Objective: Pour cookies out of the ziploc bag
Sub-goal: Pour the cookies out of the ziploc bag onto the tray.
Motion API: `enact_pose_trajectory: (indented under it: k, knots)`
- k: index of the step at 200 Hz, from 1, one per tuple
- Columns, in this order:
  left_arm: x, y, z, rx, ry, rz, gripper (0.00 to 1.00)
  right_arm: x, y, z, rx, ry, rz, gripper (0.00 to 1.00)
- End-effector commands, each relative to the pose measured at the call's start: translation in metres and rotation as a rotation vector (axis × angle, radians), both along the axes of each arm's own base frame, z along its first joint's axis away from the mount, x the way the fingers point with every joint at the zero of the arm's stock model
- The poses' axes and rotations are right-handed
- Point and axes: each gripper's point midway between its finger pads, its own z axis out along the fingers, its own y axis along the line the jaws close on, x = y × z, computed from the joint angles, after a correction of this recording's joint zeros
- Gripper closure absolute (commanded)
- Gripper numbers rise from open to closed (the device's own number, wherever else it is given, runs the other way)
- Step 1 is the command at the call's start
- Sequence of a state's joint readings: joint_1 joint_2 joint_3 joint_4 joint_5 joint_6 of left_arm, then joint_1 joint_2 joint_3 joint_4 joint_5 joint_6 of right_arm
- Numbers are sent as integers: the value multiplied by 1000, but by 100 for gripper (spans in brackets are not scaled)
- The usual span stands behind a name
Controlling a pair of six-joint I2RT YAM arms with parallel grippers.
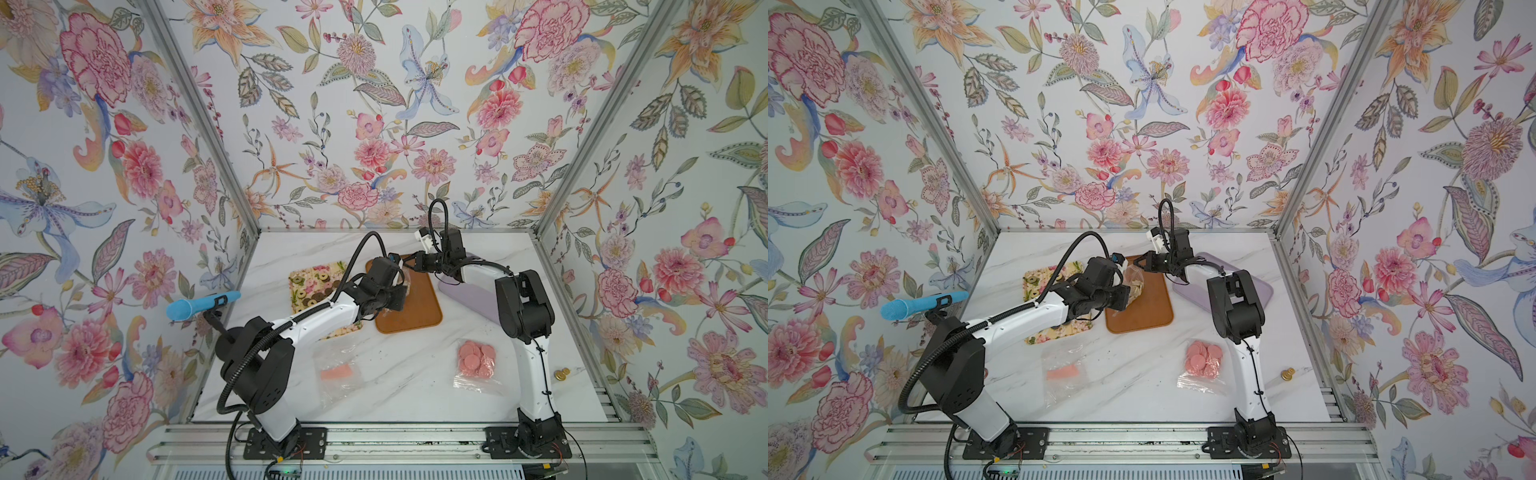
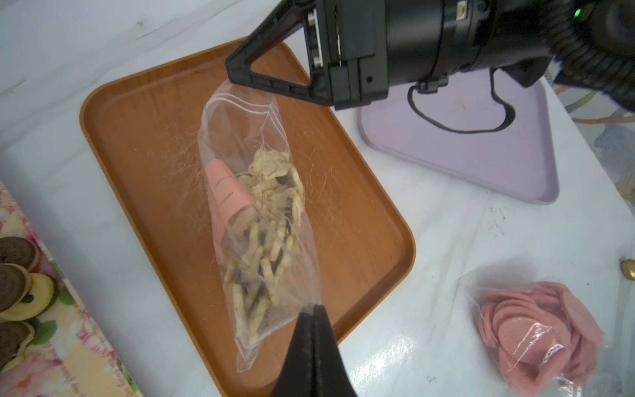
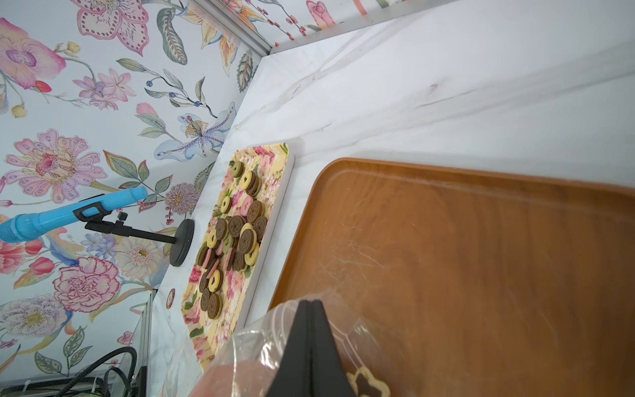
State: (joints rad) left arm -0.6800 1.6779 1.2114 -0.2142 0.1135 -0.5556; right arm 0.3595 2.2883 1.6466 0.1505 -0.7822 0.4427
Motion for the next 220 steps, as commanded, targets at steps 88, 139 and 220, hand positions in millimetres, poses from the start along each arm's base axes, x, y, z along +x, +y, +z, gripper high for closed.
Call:
enact_pose_trajectory:
  k: [88, 139, 220]
  knots:
    - [30, -8, 41, -445, 8, 167, 100, -11, -41, 60, -54, -229, -142, 64]
    - [41, -2, 58, -580, -20, 270, 100, -37, -50, 77, -88, -267, -138, 63]
    - [62, -7, 49, -766, 27, 333, 100, -121, -18, 57, -188, -336, -83, 57]
